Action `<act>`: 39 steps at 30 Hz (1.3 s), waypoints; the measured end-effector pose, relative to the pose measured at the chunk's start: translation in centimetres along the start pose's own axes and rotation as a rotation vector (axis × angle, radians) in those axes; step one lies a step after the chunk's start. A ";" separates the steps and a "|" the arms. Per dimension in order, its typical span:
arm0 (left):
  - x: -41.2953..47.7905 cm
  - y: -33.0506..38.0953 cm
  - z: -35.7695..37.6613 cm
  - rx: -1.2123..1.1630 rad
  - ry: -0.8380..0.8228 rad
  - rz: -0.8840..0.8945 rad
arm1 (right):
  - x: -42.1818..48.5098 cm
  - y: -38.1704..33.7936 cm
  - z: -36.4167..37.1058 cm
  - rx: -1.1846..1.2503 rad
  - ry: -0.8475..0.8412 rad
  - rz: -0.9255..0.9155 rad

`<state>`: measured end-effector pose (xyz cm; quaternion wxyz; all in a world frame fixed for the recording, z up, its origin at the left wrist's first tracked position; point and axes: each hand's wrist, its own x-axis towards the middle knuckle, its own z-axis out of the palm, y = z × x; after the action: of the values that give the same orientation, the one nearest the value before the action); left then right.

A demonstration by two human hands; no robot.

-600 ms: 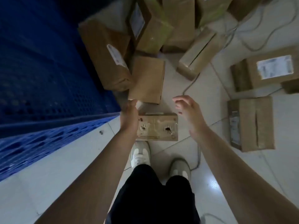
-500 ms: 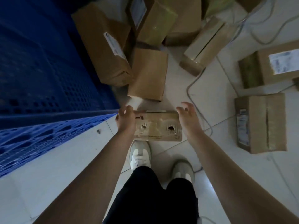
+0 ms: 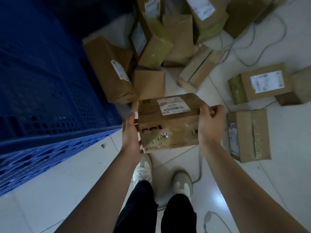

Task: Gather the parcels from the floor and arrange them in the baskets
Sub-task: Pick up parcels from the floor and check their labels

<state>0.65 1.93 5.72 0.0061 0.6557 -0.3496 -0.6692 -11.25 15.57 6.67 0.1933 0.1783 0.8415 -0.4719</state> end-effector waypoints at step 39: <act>-5.7 11.8 5.0 0.269 -0.198 0.287 | 4.0 -9.6 -2.6 0.319 -0.518 0.294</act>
<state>-8.28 -2.03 15.80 -0.0208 0.5253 -0.5244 -0.6698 -19.70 13.61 12.92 0.4363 0.1998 0.6454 -0.5942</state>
